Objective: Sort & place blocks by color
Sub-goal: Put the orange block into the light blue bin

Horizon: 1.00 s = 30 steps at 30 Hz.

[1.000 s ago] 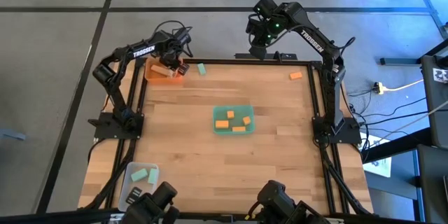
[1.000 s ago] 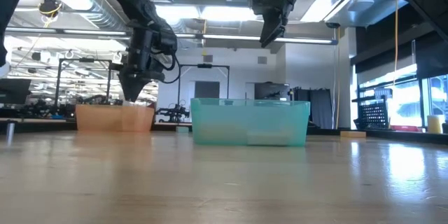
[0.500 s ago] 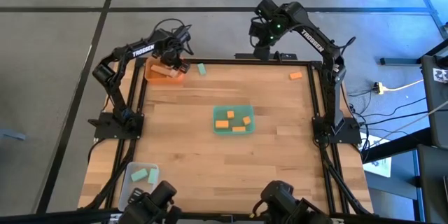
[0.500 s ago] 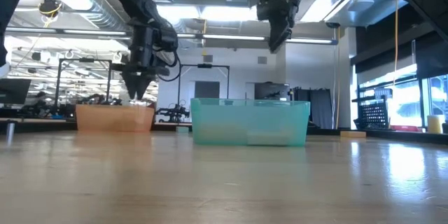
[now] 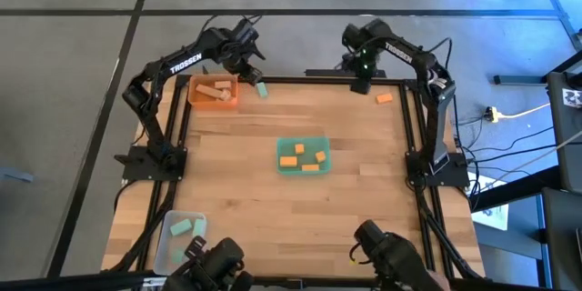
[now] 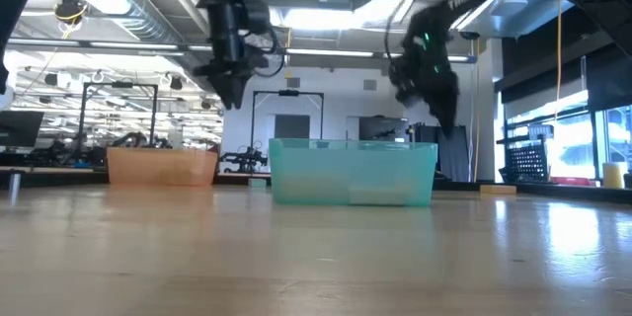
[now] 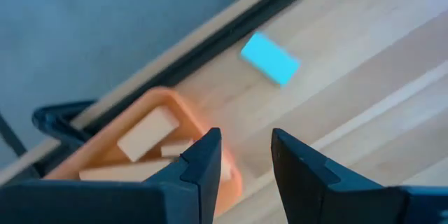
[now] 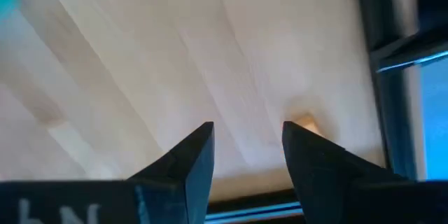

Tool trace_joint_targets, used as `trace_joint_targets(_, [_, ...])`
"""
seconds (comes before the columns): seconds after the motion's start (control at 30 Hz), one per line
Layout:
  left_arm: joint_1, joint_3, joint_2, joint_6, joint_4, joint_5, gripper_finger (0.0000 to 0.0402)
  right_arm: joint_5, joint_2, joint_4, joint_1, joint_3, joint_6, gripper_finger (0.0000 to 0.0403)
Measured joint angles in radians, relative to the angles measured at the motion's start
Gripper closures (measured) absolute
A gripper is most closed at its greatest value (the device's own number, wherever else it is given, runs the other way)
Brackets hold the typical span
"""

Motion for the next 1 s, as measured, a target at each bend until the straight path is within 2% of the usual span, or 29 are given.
trace_joint_targets(0.17, [-0.016, 0.081, 0.0, 0.001, -0.001, -0.001, 0.0286, 0.134, 0.0, 0.131, -0.046, -0.178, -0.105, 0.0234])
trace_joint_targets(0.33, [-0.021, 0.136, 0.0, 0.012, 0.0, -0.001, 0.0285, 0.315, 0.0, 0.228, -0.06, -0.291, -0.03, 0.0234])
trace_joint_targets(0.43, [-0.021, 0.153, 0.0, 0.026, 0.0, -0.001, 0.0285, 0.362, 0.0, 0.252, -0.06, -0.33, -0.018, 0.0234])
trace_joint_targets(0.6, [-0.021, 0.155, 0.0, 0.026, 0.001, -0.001, 0.0287, 0.367, 0.0, 0.327, -0.06, -0.38, -0.035, 0.0234])
trace_joint_targets(1.0, [-0.022, 0.155, 0.0, 0.024, 0.001, -0.001, 0.0287, 0.368, 0.0, 0.331, -0.06, -0.431, -0.054, 0.0234])
